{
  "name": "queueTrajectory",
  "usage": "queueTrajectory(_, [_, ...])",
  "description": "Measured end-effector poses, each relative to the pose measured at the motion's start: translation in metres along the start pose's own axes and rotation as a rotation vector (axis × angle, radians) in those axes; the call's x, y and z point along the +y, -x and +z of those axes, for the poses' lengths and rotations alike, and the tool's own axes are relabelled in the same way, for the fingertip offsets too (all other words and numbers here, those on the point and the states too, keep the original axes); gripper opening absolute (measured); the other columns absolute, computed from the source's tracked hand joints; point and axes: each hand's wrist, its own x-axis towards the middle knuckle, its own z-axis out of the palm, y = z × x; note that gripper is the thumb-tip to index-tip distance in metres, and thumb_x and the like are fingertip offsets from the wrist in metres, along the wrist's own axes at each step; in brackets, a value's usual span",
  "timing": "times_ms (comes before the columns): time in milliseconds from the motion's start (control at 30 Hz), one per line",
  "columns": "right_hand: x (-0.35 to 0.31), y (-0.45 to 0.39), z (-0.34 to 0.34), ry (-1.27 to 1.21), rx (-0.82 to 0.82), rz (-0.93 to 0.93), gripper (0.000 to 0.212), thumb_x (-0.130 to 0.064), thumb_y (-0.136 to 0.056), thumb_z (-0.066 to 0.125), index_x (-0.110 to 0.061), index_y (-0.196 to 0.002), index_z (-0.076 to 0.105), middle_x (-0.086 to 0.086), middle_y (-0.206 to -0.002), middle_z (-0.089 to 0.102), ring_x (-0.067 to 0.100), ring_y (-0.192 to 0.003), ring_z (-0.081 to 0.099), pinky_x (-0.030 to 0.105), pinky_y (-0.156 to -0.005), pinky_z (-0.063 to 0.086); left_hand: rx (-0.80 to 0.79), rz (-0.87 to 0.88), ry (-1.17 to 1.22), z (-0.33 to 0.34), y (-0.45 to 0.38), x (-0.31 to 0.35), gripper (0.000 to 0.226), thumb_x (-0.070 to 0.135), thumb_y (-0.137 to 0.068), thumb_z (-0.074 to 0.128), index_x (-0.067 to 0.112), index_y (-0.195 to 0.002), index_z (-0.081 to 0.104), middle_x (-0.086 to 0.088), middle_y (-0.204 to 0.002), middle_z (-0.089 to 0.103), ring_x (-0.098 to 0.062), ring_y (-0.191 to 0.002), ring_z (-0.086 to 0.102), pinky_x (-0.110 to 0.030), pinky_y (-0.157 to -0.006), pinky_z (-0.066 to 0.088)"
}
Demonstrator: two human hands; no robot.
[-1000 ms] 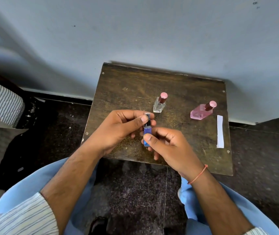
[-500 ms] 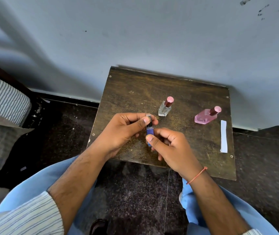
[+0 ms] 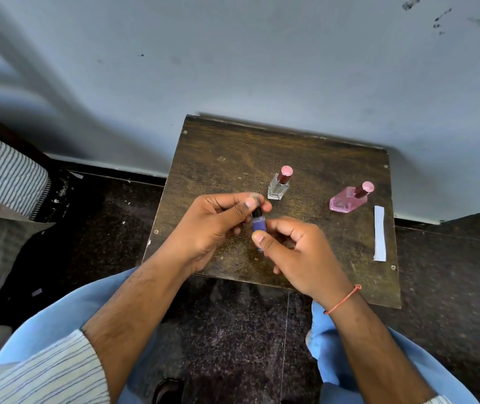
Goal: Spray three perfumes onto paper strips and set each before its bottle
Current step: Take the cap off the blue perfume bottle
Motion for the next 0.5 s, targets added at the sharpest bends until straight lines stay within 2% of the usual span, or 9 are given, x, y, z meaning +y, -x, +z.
queueTrajectory(67, [0.002, 0.003, 0.003, 0.191, 0.054, -0.093, 0.02, -0.039, -0.094, 0.075, -0.023, -0.102, 0.083, -0.004, -0.091, 0.074, 0.013, -0.083, 0.069, 0.036, -0.076, 0.056, 0.068, 0.012, 0.085, -0.008, -0.002, 0.01, 0.023, 0.024, -0.09, 0.071, 0.013, -0.106, 0.084, -0.007, -0.11, 0.083, -0.009, -0.081, 0.06, -0.017, -0.063, 0.047])
queueTrajectory(167, [0.0, 0.008, 0.006, 0.115, 0.029, -0.087, 0.014, -0.033, -0.097, 0.08, -0.023, -0.105, 0.085, -0.008, -0.093, 0.076, 0.009, -0.084, 0.07, 0.022, -0.071, 0.054, 0.093, 0.064, 0.108, -0.018, -0.005, 0.023, 0.021, 0.024, -0.09, 0.071, 0.016, -0.104, 0.085, -0.007, -0.112, 0.083, -0.006, -0.078, 0.061, -0.016, -0.063, 0.049])
queueTrajectory(200, [0.0, 0.008, 0.007, 0.081, 0.016, -0.074, 0.013, -0.031, -0.098, 0.08, -0.023, -0.106, 0.085, -0.009, -0.094, 0.075, 0.009, -0.083, 0.069, 0.022, -0.068, 0.055, 0.098, 0.094, 0.069, -0.019, -0.005, 0.023, 0.021, 0.026, -0.091, 0.071, 0.018, -0.105, 0.085, -0.008, -0.114, 0.083, -0.006, -0.079, 0.062, -0.016, -0.064, 0.049])
queueTrajectory(300, [0.001, 0.006, 0.005, 0.013, 0.015, -0.06, 0.014, -0.032, -0.099, 0.079, -0.024, -0.108, 0.084, -0.011, -0.095, 0.073, 0.013, -0.083, 0.07, 0.037, -0.064, 0.062, 0.191, 0.239, -0.269, -0.022, -0.009, 0.02, 0.022, 0.028, -0.095, 0.075, 0.019, -0.113, 0.084, -0.005, -0.115, 0.083, -0.001, -0.087, 0.069, -0.018, -0.074, 0.052])
queueTrajectory(400, [0.001, 0.005, 0.005, -0.019, 0.016, -0.038, 0.012, -0.029, -0.099, 0.079, -0.025, -0.109, 0.084, -0.011, -0.097, 0.073, 0.017, -0.086, 0.071, 0.037, -0.065, 0.063, 0.257, 0.377, -0.736, -0.039, -0.017, 0.019, 0.022, 0.035, -0.094, 0.08, 0.029, -0.115, 0.083, 0.006, -0.114, 0.075, -0.002, -0.101, 0.07, -0.02, -0.083, 0.056])
queueTrajectory(500, [0.003, 0.006, 0.003, -0.024, 0.015, -0.034, 0.013, -0.03, -0.099, 0.079, -0.027, -0.111, 0.084, -0.011, -0.098, 0.074, 0.016, -0.087, 0.072, 0.038, -0.067, 0.062, 0.381, 0.434, -1.048, -0.056, -0.026, 0.017, 0.03, 0.059, -0.089, 0.077, 0.044, -0.114, 0.081, 0.023, -0.119, 0.059, -0.01, -0.119, 0.052, -0.042, -0.104, 0.051])
